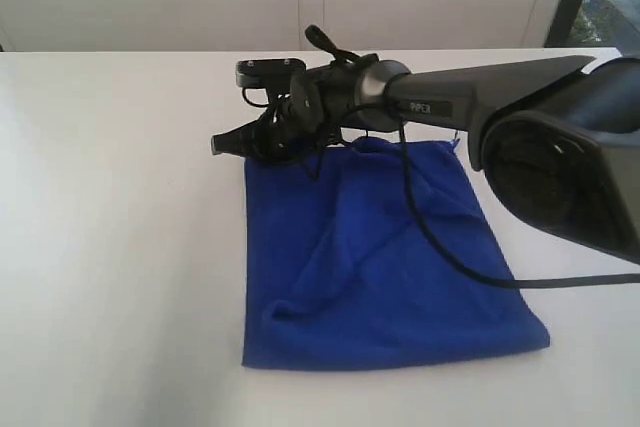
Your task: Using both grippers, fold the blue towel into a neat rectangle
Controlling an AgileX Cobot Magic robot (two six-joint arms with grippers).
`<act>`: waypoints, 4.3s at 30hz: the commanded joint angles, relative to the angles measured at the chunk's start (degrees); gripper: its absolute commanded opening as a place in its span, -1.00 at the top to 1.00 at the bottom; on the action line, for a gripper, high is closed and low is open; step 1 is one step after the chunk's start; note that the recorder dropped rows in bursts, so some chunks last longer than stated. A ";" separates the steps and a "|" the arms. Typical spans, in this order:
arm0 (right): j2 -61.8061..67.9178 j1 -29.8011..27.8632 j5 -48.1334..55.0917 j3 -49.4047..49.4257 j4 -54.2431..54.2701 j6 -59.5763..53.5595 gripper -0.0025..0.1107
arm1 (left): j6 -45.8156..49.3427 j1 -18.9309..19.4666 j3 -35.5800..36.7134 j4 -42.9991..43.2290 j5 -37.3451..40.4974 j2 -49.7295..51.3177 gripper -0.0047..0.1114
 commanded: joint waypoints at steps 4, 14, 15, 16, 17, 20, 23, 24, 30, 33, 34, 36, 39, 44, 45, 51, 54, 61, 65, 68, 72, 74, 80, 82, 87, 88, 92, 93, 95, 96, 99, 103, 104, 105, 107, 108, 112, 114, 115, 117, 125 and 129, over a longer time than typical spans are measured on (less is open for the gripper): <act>2.21 -2.34 -4.80 0.15 -0.49 2.55 0.96 | -0.07 -0.07 0.04 -0.33 0.23 -0.49 0.92; -5.64 -2.32 -2.30 -0.76 0.90 2.90 0.96 | -0.07 -0.07 0.04 -0.33 0.23 -0.49 0.92; -7.05 -2.32 -0.39 -0.76 0.90 2.90 0.96 | -0.07 -0.07 0.04 -0.33 0.23 -0.49 0.92; -9.02 -2.32 2.12 -0.76 0.90 2.90 0.96 | -0.07 -0.07 0.04 -0.33 0.23 -0.49 0.92; -10.44 -2.32 5.26 -0.76 0.90 2.90 0.96 | -0.07 -0.07 0.04 -0.33 0.23 -0.49 0.92; -16.51 -3.01 19.66 0.80 -0.40 -0.70 0.96 | -0.07 -0.07 0.04 -0.33 0.23 -0.49 0.92; -23.87 -5.53 21.88 11.02 -1.27 -2.69 0.96 | -0.07 -0.07 0.04 -0.33 0.23 -0.49 0.92; -26.90 -6.95 20.36 15.36 -1.27 -3.11 0.96 | -0.07 -0.07 0.04 -0.33 0.23 -0.49 0.92; -40.89 -16.40 18.52 33.67 -1.27 -9.39 0.96 | -0.07 -0.07 0.04 -0.33 0.23 -0.49 0.92; -42.89 -19.24 17.36 38.43 -0.79 -11.73 0.96 | -0.07 -0.07 0.04 -0.33 0.23 -0.49 0.92; -42.99 -19.61 17.18 39.43 -0.66 -12.15 0.96 | -0.07 -0.07 0.04 -0.33 0.23 -0.49 0.92; -42.22 -19.61 15.54 41.77 -0.50 -12.15 0.96 | -0.07 -0.07 0.04 -0.33 0.23 -0.49 0.92; -40.66 -19.61 12.80 43.10 2.29 -12.15 0.96 | -0.07 -0.07 0.04 -0.33 0.23 -0.49 0.92; -38.96 -19.61 12.11 43.10 2.60 -12.23 0.96 | -0.07 -0.07 0.04 -0.33 0.23 -0.49 0.92; -38.84 -19.61 12.64 43.10 2.60 -12.95 0.96 | -0.07 -0.07 0.04 -0.33 0.23 -0.49 0.92; -38.80 -19.61 11.10 45.55 2.60 -13.55 0.96 | -0.07 -0.07 0.04 -0.33 -0.01 -0.49 0.92; -38.80 -19.76 11.25 46.05 2.60 -13.55 0.96 | -0.07 -0.07 0.04 -0.33 -0.81 -0.49 0.92; -42.08 -25.20 11.14 46.12 2.85 -14.61 0.96 | -0.31 -0.07 0.04 -1.18 -3.53 -0.49 0.92; -44.19 -30.60 11.49 46.12 8.20 -16.71 0.96 | 4.59 -0.14 0.04 -12.68 -4.92 2.83 0.92; -44.86 -33.41 13.78 46.12 16.75 -24.59 0.96 | 15.43 -0.76 0.04 -25.43 -4.77 7.42 0.92; -45.06 -34.65 15.94 46.12 22.16 -28.51 0.96 | 16.54 -7.00 -0.07 -28.43 -10.16 14.83 0.92; -45.06 -34.77 15.93 46.12 22.16 -28.51 0.96 | 16.43 -12.66 -0.19 -28.31 -15.06 19.01 0.92; -45.06 -34.80 15.76 46.12 21.90 -28.63 0.96 | 13.38 -27.72 -7.60 -26.18 -24.84 33.96 0.92; -45.06 -35.18 15.43 46.12 21.90 -28.63 0.96 | 11.76 -30.17 -12.99 -24.20 -25.11 40.09 0.92; -45.06 -39.51 13.61 46.12 22.01 -28.41 0.96 | 4.35 -36.55 -31.90 -9.24 -19.86 58.27 0.92; -45.06 -40.67 13.18 46.12 22.14 -28.24 0.96 | 0.95 -37.24 -34.79 -4.70 -18.15 60.75 0.92; -45.06 -44.73 12.68 46.12 25.57 -28.22 0.96 | -8.70 -40.05 -48.49 7.97 -11.54 70.27 0.92; -45.06 -44.93 12.29 46.12 25.68 -28.30 0.96 | -9.24 -40.26 -50.50 8.06 -11.15 71.47 0.92; -45.06 -44.93 11.73 46.12 25.79 -28.45 0.96 | -10.68 -41.43 -57.71 8.06 -9.50 75.32 0.92; -45.06 -44.93 11.44 46.12 25.79 -28.45 0.96 | -10.85 -42.02 -62.22 7.86 -8.25 77.67 0.92; -45.06 -44.93 11.05 46.12 25.79 -28.45 0.96 | -10.85 -43.75 -69.37 7.39 -7.63 82.09 0.92; -44.85 -44.93 10.65 46.12 25.79 -29.18 0.96 | -10.85 -45.60 -72.22 6.75 -9.16 84.53 0.77; -44.85 -44.93 10.49 46.12 25.79 -29.41 0.96 | -10.85 -45.76 -72.22 6.75 -9.99 84.73 0.68; -44.85 -44.93 10.36 46.12 25.79 -29.41 0.96 | -10.85 -45.85 -72.22 6.75 -10.51 84.89 0.57; -44.85 -44.93 10.35 46.12 25.79 -29.52 0.96 | -10.85 -45.97 -72.22 6.42 -11.56 85.24 0.39; -44.85 -44.93 10.35 46.12 25.79 -29.52 0.96 | -10.85 -46.08 -72.09 5.84 -12.22 85.50 0.31; -44.85 -44.93 10.09 46.12 25.79 -29.52 0.96 | -10.85 -46.05 -72.09 5.45 -14.39 86.54 0.16; -44.85 -44.93 9.81 46.12 25.79 -29.52 0.96 | -10.85 -46.05 -72.09 4.98 -14.69 87.03 0.16; -44.85 -44.93 9.60 46.12 25.79 -29.52 0.96 | -10.85 -46.11 -72.09 4.98 -14.78 87.22 0.16; -44.85 -44.93 9.27 46.12 25.79 -29.52 0.96 | -10.21 -46.37 -72.09 4.98 -14.90 87.66 0.16; -44.85 -44.93 9.01 46.12 25.79 -29.52 0.96 | -9.10 -46.67 -72.09 4.98 -18.31 88.21 0.16; -44.85 -44.93 9.01 46.12 25.79 -29.52 0.96 | -9.10 -46.67 -72.09 7.46 -18.46 88.94 0.16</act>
